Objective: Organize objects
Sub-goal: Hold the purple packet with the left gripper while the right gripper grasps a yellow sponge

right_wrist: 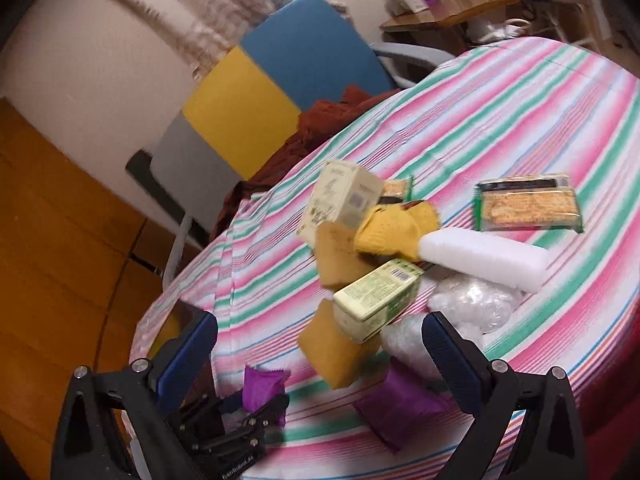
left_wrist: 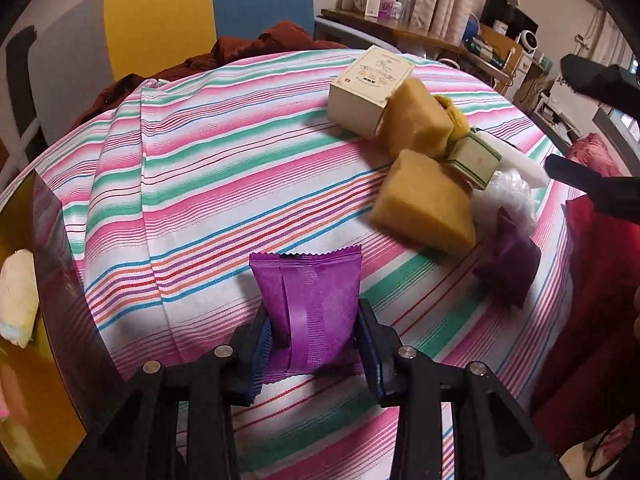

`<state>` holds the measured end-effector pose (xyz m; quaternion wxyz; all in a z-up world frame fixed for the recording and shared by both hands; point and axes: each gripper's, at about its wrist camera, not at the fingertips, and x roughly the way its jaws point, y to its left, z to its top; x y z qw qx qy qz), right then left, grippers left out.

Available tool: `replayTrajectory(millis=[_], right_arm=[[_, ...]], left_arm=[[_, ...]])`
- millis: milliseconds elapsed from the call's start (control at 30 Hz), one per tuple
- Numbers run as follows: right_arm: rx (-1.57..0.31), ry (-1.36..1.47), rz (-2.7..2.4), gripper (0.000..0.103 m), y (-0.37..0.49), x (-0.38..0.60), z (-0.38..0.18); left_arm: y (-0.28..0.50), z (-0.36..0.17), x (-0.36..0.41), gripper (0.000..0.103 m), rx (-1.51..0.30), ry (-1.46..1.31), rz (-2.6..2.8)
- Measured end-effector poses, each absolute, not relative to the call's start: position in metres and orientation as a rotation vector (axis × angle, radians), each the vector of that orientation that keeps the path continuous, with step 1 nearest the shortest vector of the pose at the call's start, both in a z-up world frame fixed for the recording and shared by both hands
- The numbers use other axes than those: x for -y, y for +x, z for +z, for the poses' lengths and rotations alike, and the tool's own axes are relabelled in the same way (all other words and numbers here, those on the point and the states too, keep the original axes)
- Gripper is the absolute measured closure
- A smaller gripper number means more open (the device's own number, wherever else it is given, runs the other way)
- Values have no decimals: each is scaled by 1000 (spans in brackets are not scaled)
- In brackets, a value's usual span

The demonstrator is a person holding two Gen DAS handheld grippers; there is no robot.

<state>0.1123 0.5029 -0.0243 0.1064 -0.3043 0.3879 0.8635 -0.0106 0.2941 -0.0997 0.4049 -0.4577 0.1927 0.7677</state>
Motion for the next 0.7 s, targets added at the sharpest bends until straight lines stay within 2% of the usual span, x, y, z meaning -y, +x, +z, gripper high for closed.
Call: replayTrajectory(millis=[333, 633, 667, 700], right_arm=[[-778, -1292, 2622, 5, 63, -444, -48], [-602, -1377, 2501, 5, 40, -452, -70], [-573, -1384, 2499, 6, 37, -451, -72], [-553, -1401, 2501, 12, 34, -449, -73]], left_arm=[[5, -97, -282, 64, -522, -1088, 1916], [8, -94, -278, 64, -492, -1063, 1910], [8, -94, -277, 64, -487, -1063, 1904], [8, -93, -277, 64, -485, -1057, 1899]])
